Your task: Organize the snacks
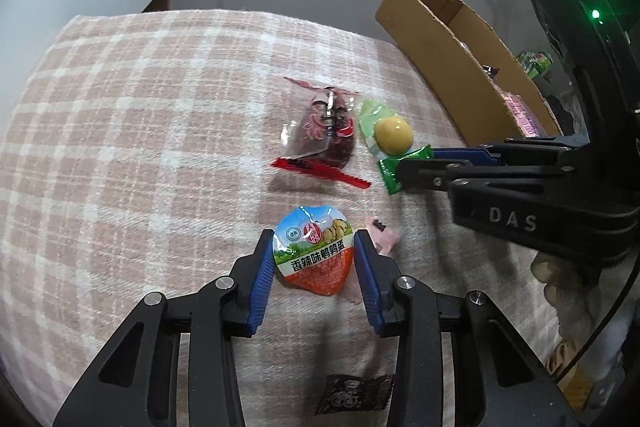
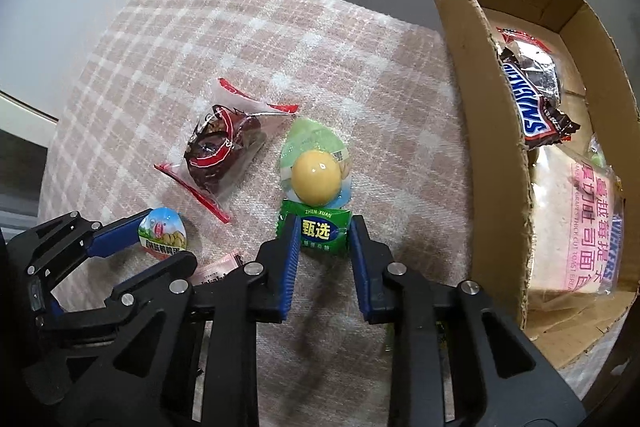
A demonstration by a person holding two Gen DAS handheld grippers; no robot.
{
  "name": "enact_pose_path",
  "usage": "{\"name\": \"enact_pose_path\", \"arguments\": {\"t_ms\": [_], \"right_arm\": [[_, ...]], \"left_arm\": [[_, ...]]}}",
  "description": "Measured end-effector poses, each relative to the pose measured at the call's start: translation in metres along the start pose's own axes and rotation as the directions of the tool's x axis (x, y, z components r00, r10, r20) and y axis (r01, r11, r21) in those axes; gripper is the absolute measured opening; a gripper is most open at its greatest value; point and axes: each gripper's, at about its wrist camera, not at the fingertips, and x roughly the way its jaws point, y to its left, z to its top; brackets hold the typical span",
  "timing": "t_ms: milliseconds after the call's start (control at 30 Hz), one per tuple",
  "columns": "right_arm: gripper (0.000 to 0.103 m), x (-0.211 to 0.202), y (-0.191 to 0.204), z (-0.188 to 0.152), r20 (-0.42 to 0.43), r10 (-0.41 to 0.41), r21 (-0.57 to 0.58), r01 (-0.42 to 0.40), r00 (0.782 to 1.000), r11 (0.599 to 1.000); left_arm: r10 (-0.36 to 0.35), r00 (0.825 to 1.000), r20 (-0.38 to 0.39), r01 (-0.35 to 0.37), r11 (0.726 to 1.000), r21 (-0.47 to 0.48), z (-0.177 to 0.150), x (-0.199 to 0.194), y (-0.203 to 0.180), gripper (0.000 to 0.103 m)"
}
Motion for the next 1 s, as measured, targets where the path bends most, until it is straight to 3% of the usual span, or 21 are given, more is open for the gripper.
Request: {"name": "enact_pose_path", "arguments": {"t_ms": [100, 167, 233, 367, 433, 700, 1000], "right_arm": [[0.026, -0.002, -0.007, -0.001, -0.010, 0.011, 0.002, -0.011, 1.000, 1.000], [0.037, -0.001, -0.008, -0.001, -0.021, 0.007, 0.003, -0.007, 1.000, 1.000], [0.055, -0.002, -0.005, -0.004, -0.014, -0.005, -0.001, 0.005, 1.000, 1.000], [0.054, 0.002, 0.013, -0.007, -0.011, -0.068, -0.071, 0.067, 0.998, 0.995], [0.039, 0.001, 0.021, -0.007, 0.001, -0.083, -0.118, 0.082, 0.997, 0.990], [0.037, -0.012, 0.005, -0.010, 0.012, -0.049, -0.085, 0.050, 0.999, 0.995], [0.037, -0.057, -0.019, -0.017, 0.081, -0.013, -0.053, 0.017, 0.997, 0.998]], "left_arm": [[0.002, 1.000, 0.002, -0.002, 1.000, -0.008, -0.002, -0.003, 0.006, 0.037], [0.000, 1.000, 0.003, 0.000, 1.000, -0.014, -0.004, -0.005, 0.011, 0.037], [-0.003, 1.000, 0.003, 0.003, 1.000, -0.018, -0.006, -0.007, 0.016, 0.037], [-0.005, 1.000, 0.007, 0.005, 1.000, -0.029, -0.008, -0.009, 0.022, 0.037], [-0.004, 1.000, 0.008, 0.004, 1.000, -0.031, -0.010, -0.013, 0.025, 0.037], [-0.001, 1.000, 0.016, 0.002, 0.999, -0.042, -0.014, -0.025, 0.030, 0.037], [-0.018, 0.999, 0.047, 0.020, 0.999, -0.030, -0.014, -0.052, 0.030, 0.036]]}}
